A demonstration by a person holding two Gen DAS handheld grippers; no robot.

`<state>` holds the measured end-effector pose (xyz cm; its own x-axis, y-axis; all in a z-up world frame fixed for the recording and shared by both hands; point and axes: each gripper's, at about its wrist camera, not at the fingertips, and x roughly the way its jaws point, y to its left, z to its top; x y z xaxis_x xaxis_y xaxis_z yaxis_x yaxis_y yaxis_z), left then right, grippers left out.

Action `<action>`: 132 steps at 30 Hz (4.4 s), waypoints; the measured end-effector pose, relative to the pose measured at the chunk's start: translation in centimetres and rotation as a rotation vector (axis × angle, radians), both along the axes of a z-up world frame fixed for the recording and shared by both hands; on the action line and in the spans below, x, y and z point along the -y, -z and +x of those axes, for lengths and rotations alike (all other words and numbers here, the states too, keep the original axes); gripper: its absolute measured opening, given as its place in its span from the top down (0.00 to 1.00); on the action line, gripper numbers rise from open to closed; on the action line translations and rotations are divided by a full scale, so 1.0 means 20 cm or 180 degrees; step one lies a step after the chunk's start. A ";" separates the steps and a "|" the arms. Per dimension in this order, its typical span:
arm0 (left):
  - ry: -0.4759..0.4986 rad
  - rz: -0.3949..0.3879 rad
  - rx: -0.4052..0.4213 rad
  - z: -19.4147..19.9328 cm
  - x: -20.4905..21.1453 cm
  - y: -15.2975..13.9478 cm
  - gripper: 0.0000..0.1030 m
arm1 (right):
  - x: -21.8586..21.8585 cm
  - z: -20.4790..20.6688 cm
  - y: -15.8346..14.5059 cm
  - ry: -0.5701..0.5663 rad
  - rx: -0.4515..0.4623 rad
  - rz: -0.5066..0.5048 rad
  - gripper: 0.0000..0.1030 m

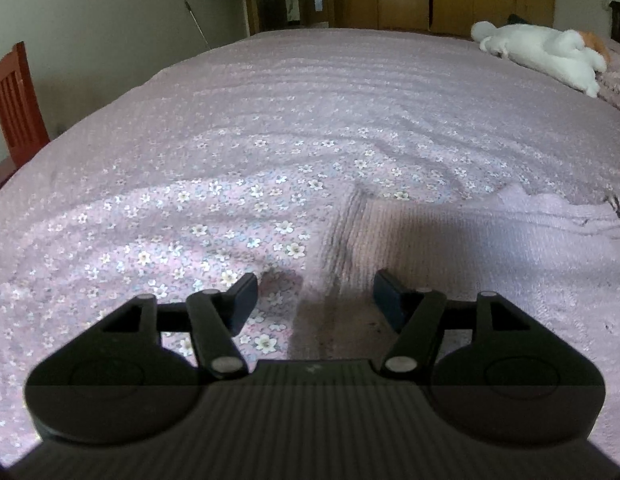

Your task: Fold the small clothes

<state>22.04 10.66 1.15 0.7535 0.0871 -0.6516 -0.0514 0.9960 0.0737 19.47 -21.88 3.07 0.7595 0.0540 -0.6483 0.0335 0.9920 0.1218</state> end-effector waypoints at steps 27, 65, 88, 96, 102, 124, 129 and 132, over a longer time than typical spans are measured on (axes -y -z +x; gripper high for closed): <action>0.0207 -0.0213 -0.0203 -0.76 0.01 -0.41 0.37 | 0.11 -0.75 -0.33 0.0563 0.0220 0.0233 0.00; 0.0452 -0.0460 -0.0631 -0.74 0.25 -0.07 0.37 | 0.29 -1.11 0.06 0.1102 0.0390 0.2233 0.00; 0.0429 -0.0354 -0.0644 -0.76 0.16 -0.09 0.37 | 0.20 -0.66 0.14 0.1291 0.0549 0.2085 0.63; 0.0278 -0.0317 -0.0600 -0.77 -0.01 -0.14 0.37 | 0.12 -0.64 -0.03 0.1045 0.0729 0.1931 0.68; 0.0177 -0.0378 -0.0514 -0.79 -0.12 -0.20 0.37 | 0.01 -0.58 -0.22 0.0765 0.0890 0.1867 0.69; -0.0296 -0.0436 -0.0208 -0.81 -0.49 -0.33 0.37 | -0.97 -0.22 -0.63 -0.0468 0.0898 0.1303 0.72; -0.0379 -0.0434 -0.0179 -0.79 -0.56 -0.32 0.37 | -1.28 -0.17 -0.49 -0.0656 0.0653 0.1027 0.72; -0.0391 -0.0446 -0.0197 -0.77 -0.59 -0.30 0.37 | -1.43 -0.17 -0.38 -0.0763 0.0519 0.0878 0.72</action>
<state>6.58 22.37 7.15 0.7010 0.0810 -0.7085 -0.1728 0.9832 -0.0586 16.13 6.67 10.70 0.7960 0.3973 -0.4567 -0.2367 0.8987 0.3693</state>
